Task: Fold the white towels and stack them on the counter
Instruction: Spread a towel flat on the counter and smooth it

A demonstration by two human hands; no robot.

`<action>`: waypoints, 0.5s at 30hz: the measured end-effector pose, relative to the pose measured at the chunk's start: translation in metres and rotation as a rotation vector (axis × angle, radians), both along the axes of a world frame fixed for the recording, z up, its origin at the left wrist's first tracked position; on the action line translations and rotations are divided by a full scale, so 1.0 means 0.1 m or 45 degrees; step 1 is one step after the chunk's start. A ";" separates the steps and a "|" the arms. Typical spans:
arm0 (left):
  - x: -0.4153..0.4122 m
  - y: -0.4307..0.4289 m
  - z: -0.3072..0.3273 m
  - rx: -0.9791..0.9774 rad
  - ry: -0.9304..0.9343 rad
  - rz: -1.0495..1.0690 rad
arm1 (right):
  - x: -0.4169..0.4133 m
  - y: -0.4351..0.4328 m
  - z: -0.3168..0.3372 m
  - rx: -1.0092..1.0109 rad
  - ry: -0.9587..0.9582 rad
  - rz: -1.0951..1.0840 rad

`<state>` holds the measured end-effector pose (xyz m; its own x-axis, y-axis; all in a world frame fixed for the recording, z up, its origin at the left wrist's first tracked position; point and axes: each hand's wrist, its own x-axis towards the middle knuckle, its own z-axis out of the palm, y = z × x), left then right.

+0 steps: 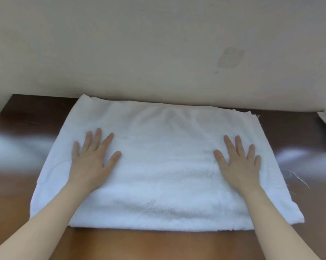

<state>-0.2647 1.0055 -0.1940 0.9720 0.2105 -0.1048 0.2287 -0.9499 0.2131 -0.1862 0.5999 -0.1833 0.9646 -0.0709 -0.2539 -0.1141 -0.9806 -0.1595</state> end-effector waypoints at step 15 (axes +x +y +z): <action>0.48 0.67 0.45 -0.778 -0.251 0.857 | 0.68 -0.42 -0.05 0.024 -0.498 -0.476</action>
